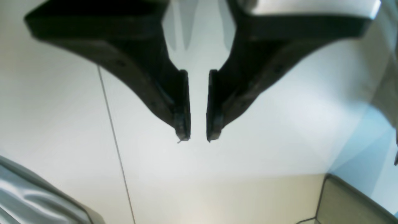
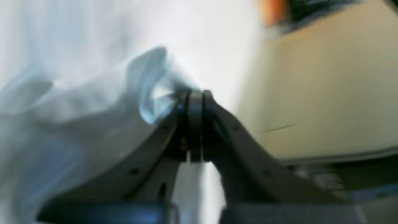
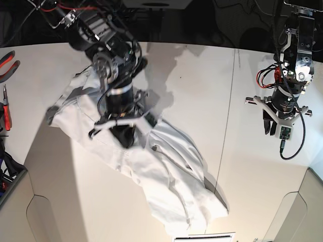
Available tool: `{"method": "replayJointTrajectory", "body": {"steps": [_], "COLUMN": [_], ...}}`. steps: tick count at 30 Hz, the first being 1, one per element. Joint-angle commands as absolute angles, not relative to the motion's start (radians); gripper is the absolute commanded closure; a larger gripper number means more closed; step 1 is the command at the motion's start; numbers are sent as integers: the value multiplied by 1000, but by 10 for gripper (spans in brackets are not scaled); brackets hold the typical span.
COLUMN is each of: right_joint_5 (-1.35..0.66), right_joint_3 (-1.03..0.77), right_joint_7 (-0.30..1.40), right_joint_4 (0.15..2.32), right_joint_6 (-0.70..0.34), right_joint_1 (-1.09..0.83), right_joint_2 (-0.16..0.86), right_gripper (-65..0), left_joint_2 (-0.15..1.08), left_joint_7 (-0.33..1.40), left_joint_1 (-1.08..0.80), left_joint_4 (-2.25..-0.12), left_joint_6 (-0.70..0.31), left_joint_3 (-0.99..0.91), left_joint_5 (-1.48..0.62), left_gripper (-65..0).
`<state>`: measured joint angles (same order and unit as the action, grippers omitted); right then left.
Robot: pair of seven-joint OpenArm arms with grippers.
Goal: Layout the t-shirt on the table in an organized manner, then fold the t-shirt properly
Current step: 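Drag the held t-shirt across the table with the right gripper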
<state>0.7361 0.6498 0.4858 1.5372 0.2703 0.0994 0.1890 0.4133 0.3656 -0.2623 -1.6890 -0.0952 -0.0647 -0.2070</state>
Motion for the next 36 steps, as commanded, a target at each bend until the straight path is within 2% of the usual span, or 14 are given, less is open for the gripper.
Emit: {"method": "replayJointTrajectory", "body": {"steps": [1,5,9,11,12,13,16,18,20,22,24,28,32,36], "right_joint_5": [728,648,555,559,572,572,570,530,446,286,130,-5,-54,-180], "right_joint_3": [623,463,246,155,113,80,46,56,69,83,89,50,-50,-159], "right_joint_7": [475,466,459,436,428,419,419,448,484,526,576,614,570,551], "right_joint_4": [1549,1521,1379,1316,1299,1295,1303,1316,1327,1329,1329,1328,1312,1206], "right_joint_6": [279,257,252,251,252,260,313,289,152,15,-57,-57,-60,-143], "right_joint_1": [133,261,427,485,503,511,524,523,521,517,502,439,381,389], "right_joint_2": [187,185,171,172,175,179,203,215,216,213,212,183,138,107], "right_gripper": [0,0,-18,-259,-330,-347,-345,-335,-285,-276,-290,-400,-399,-399], "left_joint_2": [427,427,426,426,426,427,426,427,426,426,426,427,426,426], "left_joint_7": [344,344,340,341,341,341,340,340,340,340,340,340,340,340], "left_joint_1": [-253,-252,-249,-250,-250,-250,-249,-249,-249,-249,-249,-249,-250,-249], "left_joint_4": [-1704,-1704,-1704,-1704,-1704,-1704,-1704,-1704,-1704,-1704,-1704,-1704,-1704,-1704], "left_joint_6": [-91,-91,-91,-91,-91,-91,-91,-91,-91,-91,-91,-91,-91,-110], "left_joint_3": [-72,-72,-72,-72,-72,-72,-72,-72,-72,-72,-72,-72,-72,-72], "left_joint_5": [-205,-206,-214,-217,-217,-217,-217,-217,-217,-217,-217,-217,-217,-224], "left_gripper": [-130,-130,-130,-130,-130,-130,-130,-130,-130,-130,-130,-130,-130,-130]}}
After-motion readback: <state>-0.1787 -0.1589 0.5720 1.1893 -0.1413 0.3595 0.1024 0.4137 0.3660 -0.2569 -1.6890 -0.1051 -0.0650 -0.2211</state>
